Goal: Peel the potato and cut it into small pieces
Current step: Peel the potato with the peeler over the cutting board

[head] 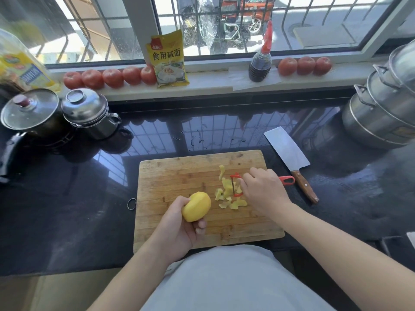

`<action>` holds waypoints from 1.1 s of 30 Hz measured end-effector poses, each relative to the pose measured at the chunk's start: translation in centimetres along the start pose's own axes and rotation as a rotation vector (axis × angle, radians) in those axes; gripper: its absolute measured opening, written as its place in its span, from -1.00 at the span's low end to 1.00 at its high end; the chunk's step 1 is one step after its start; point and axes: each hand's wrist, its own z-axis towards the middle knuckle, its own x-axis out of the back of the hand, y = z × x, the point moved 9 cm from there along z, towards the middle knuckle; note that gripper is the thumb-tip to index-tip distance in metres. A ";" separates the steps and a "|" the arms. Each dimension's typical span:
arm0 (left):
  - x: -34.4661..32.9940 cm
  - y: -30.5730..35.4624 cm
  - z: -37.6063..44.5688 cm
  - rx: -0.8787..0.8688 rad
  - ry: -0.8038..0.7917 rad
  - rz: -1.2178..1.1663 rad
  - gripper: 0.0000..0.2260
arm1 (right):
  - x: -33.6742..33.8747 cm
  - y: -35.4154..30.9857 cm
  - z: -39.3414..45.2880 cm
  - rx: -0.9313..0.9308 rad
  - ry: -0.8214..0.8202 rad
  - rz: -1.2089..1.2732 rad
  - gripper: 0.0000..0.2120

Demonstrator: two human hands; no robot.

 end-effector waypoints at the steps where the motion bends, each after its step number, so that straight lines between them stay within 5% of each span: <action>1: 0.0 0.0 0.0 0.006 -0.002 -0.021 -0.82 | -0.4 -0.1 0.0 -0.003 -0.022 -0.014 -0.62; 4: 0.2 -0.2 -0.1 0.013 0.008 -0.107 -0.78 | -2.1 -0.3 -0.5 -0.021 -0.214 -0.046 -0.60; 9: 0.2 0.0 0.0 -0.006 0.027 -0.127 -0.77 | 2.1 -1.2 -0.6 -0.107 0.108 0.150 -0.68; 13: 0.0 -0.4 0.2 0.005 0.037 -0.114 -0.73 | -1.8 -1.1 -1.5 -0.140 -0.207 -0.066 -0.82; 19: 0.5 -0.2 0.8 0.007 0.107 -0.032 -0.75 | 5.5 -3.7 -1.9 0.022 0.275 0.316 -0.62; 24: 0.3 0.4 1.2 -0.038 0.141 -0.003 -0.74 | 7.2 -6.9 -1.3 0.244 0.292 0.277 -0.62; 33: 0.0 1.2 1.1 -0.071 0.176 0.038 -0.74 | 8.6 -7.7 -0.7 0.215 0.366 0.165 -0.60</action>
